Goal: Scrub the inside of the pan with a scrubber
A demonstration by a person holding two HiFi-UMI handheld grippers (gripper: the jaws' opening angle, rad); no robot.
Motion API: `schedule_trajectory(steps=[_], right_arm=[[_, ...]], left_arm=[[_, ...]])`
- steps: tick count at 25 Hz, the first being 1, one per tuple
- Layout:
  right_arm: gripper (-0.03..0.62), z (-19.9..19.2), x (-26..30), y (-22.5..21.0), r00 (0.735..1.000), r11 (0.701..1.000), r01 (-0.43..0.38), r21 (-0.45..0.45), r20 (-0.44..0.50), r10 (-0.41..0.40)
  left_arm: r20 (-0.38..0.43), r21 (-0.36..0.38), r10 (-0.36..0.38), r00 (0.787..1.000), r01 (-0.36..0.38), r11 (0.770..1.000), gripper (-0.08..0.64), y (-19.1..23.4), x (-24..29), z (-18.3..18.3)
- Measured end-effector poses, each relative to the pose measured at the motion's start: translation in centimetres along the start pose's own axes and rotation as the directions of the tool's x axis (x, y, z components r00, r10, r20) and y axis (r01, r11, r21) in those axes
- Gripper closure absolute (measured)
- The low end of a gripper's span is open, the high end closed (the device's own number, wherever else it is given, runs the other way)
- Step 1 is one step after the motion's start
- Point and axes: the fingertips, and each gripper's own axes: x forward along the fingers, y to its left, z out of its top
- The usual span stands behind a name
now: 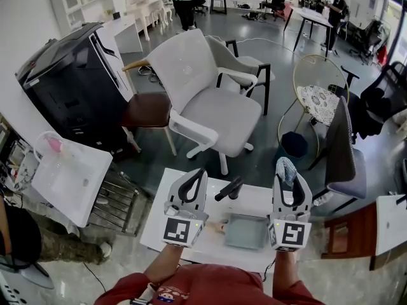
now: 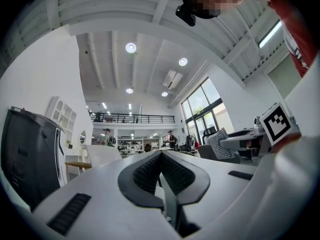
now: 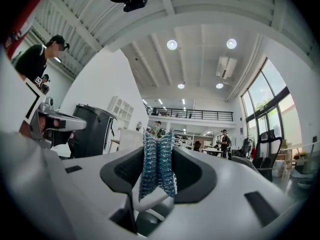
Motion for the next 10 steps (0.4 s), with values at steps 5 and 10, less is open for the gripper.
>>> schedule_trajectory(steps=[5,10], right_arm=[[0.410,-0.14,0.11,0.19,1.000,1.000,-0.002,-0.006,-0.006,0.002],[0.410,-0.31,-0.04,0.05,1.000,1.000,0.001,-0.005,-0.009,-0.001]], left_arm=[[-0.006,-0.005,0.004,1.000,-0.004,1.000,0.546,0.10,-0.10,-0.21],[-0.009,-0.009,0.007,1.000,-0.007,1.000,0.546,-0.05,-0.08,-0.50]])
